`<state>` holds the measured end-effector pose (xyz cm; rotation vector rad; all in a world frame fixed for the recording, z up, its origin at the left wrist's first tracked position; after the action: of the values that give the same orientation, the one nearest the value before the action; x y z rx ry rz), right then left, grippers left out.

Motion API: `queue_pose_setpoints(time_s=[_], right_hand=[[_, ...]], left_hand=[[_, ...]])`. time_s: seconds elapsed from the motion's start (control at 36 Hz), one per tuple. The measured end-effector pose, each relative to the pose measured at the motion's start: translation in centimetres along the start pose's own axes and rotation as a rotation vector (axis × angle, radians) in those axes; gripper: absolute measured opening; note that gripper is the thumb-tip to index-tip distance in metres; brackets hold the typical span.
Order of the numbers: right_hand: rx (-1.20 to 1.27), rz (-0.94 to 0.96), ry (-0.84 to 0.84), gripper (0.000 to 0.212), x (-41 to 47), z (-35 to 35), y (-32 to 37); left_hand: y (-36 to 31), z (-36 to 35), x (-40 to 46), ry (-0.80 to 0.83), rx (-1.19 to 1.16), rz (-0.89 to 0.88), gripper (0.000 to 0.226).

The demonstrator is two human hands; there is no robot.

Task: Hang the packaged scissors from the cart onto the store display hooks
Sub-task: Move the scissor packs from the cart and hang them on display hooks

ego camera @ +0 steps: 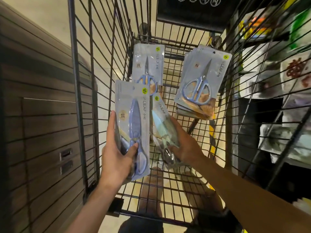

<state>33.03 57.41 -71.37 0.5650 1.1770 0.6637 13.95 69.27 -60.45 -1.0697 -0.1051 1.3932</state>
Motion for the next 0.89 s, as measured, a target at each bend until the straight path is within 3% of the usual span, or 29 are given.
queue_pose_setpoints(time_s=[0.14, 0.36, 0.58, 0.89], right_hand=[[0.11, -0.104, -0.057, 0.101, -1.1, 0.3, 0.7], [0.329, -0.057, -0.155, 0.091, -5.9, 3.5, 6.0], [0.576, 0.091, -0.372, 0.083, -17.0, 9.2, 14.9], [0.797, 0.241, -0.742, 0.085, -33.9, 14.2, 18.3]], left_hand=[[-1.2, 0.2, -0.8, 0.011, -0.006, 0.014, 0.104], [-5.2, 2.9, -3.0, 0.016, -0.022, -0.022, 0.104], [-13.7, 7.8, -7.7, 0.03, 0.006, -0.175, 0.105], [-22.2, 12.4, -16.4, 0.132, 0.034, -0.452, 0.099]])
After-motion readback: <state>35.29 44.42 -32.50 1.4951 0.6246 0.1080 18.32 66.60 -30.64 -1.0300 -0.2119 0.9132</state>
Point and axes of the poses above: each hand's wrist, its own x-axis towards the middle knuckle, its own z-axis out of the back of the hand, y = z × x, the point moved 4 cm from there along x, towards the middle knuckle, and after that the axes turned 14 degrees about x, right-handed, at the moved point
